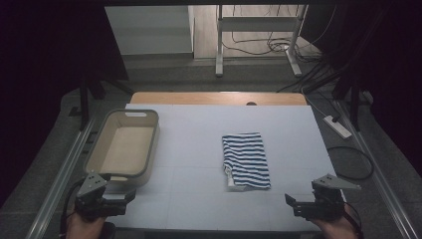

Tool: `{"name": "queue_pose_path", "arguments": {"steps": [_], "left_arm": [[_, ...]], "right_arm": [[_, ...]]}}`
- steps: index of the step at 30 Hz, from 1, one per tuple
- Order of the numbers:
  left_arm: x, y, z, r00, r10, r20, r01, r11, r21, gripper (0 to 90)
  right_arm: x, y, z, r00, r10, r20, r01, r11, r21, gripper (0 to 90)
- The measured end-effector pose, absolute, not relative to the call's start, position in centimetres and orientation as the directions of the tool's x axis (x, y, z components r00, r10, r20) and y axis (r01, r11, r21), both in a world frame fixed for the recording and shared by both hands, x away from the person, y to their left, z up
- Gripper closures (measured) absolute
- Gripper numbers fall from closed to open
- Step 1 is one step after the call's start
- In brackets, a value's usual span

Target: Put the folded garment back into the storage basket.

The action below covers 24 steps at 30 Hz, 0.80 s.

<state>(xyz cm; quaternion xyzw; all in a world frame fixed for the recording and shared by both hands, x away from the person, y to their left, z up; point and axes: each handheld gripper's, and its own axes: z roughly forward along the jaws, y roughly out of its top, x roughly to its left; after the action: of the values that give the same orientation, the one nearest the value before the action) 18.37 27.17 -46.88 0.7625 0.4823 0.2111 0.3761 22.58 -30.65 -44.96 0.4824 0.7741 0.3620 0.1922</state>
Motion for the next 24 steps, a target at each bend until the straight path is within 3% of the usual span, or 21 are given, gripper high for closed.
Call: {"name": "queue_pose_path", "arguments": {"steps": [24], "left_arm": [[18.59,27.76,-46.97,0.449,0.887,-0.104,0.6,-0.213,0.771,0.0]], "right_arm": [[22.69,-30.38,-44.99,-0.505,0.861,0.053,0.599,0.306,0.74,0.0]]}}
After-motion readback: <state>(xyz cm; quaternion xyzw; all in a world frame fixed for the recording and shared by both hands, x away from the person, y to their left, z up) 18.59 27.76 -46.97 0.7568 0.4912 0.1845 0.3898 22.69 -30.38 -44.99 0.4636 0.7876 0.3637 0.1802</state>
